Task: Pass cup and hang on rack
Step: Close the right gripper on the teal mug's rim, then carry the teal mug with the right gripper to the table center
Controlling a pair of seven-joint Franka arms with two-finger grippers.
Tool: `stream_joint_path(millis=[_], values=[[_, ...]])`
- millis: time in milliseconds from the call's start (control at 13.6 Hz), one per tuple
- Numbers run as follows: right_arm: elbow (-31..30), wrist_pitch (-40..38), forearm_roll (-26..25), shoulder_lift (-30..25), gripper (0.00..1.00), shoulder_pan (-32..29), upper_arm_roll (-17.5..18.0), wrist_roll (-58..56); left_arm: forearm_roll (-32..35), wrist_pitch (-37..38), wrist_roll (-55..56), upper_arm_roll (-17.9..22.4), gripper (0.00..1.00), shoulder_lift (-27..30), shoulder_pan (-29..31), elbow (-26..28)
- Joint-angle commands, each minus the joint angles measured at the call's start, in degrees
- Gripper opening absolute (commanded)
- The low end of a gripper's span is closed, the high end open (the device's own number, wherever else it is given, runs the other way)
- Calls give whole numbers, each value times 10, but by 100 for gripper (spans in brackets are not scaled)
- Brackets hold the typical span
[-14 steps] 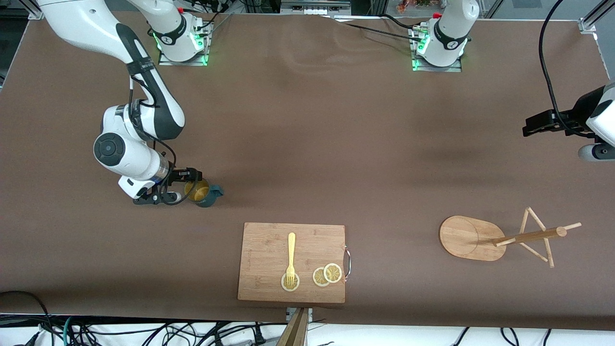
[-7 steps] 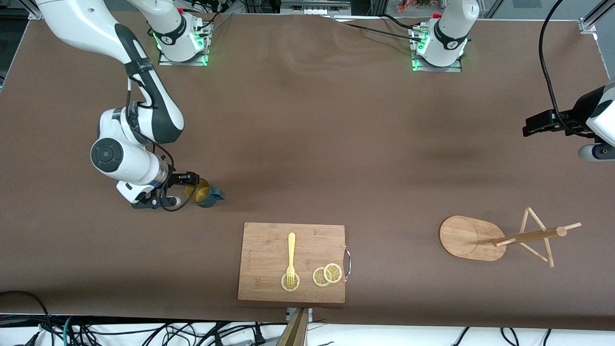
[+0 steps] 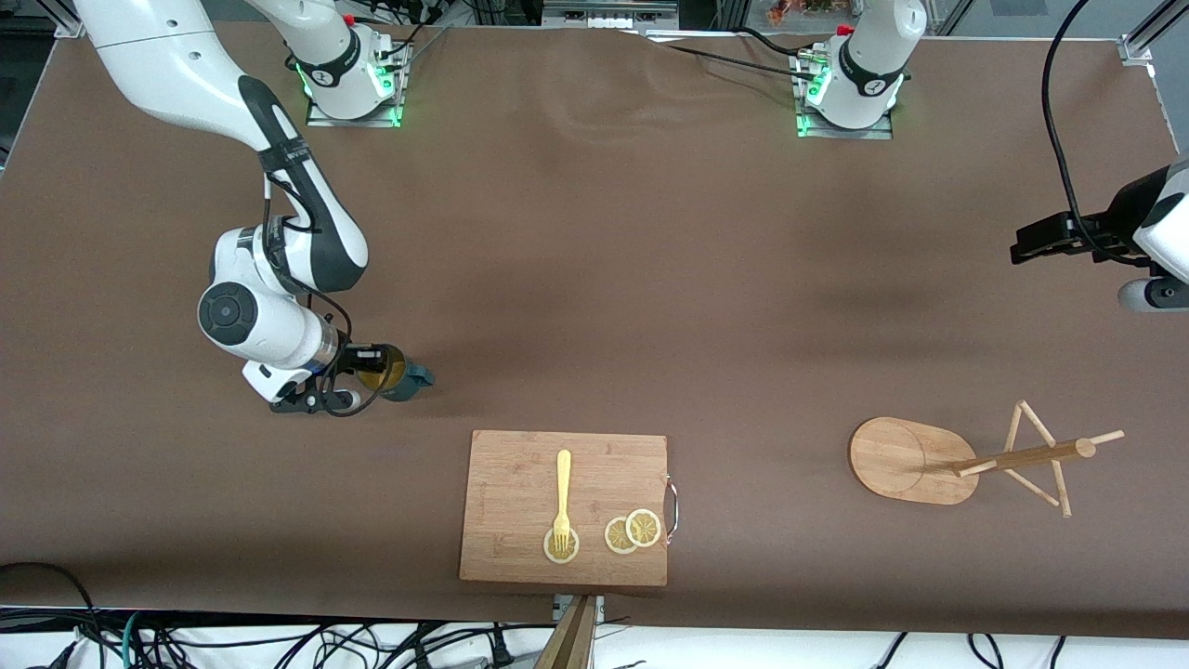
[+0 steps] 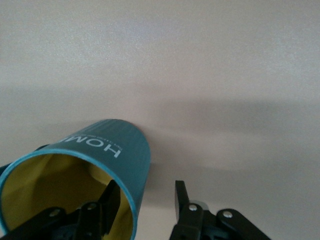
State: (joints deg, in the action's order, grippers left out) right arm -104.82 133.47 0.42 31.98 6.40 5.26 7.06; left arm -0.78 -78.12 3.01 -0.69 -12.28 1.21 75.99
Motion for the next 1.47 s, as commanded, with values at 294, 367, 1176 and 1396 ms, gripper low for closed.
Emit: stream_joint_path(millis=[294,367,1176,1396], values=[[17,-1,6,6,0,4,16,4,12,4,2,-1,100,-8,-2,-18],[27,-6,6,5,0,5,21,3,12,4,2,-1,100,-8,-2,-18],[240,-113,-1,105,0,287,58,408,12,4,2,-1,100,-8,-2,-18],[305,-113,-31,159,0,378,41,500,12,4,2,-1,100,-8,-2,-18]])
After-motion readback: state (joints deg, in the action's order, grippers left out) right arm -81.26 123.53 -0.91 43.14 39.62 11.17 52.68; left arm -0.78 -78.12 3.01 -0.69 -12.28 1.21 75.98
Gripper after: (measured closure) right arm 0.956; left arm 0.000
